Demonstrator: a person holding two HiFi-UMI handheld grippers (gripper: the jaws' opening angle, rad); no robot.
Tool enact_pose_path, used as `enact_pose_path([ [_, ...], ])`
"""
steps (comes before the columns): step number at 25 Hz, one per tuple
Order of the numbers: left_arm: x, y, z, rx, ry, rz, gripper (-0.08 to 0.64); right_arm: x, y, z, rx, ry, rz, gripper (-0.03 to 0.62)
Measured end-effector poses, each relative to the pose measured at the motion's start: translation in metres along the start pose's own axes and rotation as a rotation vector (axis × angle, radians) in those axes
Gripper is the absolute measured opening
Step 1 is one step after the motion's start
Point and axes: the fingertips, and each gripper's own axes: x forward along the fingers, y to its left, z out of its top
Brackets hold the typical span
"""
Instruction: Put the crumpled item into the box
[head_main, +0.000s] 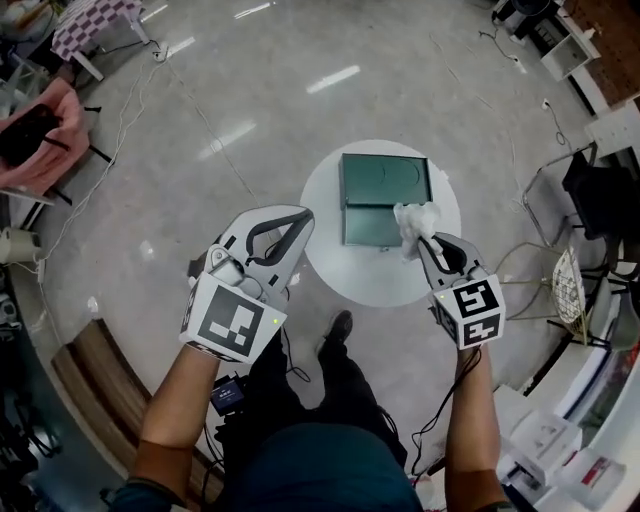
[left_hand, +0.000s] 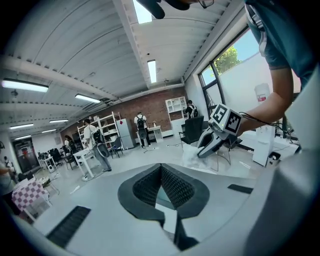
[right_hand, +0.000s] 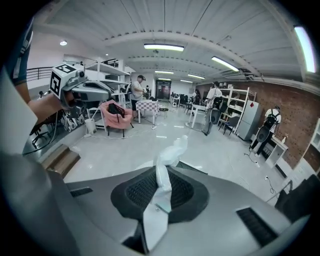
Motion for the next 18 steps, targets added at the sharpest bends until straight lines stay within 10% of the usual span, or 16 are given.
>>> enact_pose_path([
  [18,0.06,-0.014,-0.179,-0.1,0.102,-0.022,0.018,0.198,0.008,-0.138,0.088,0.162,0.102,0.067],
])
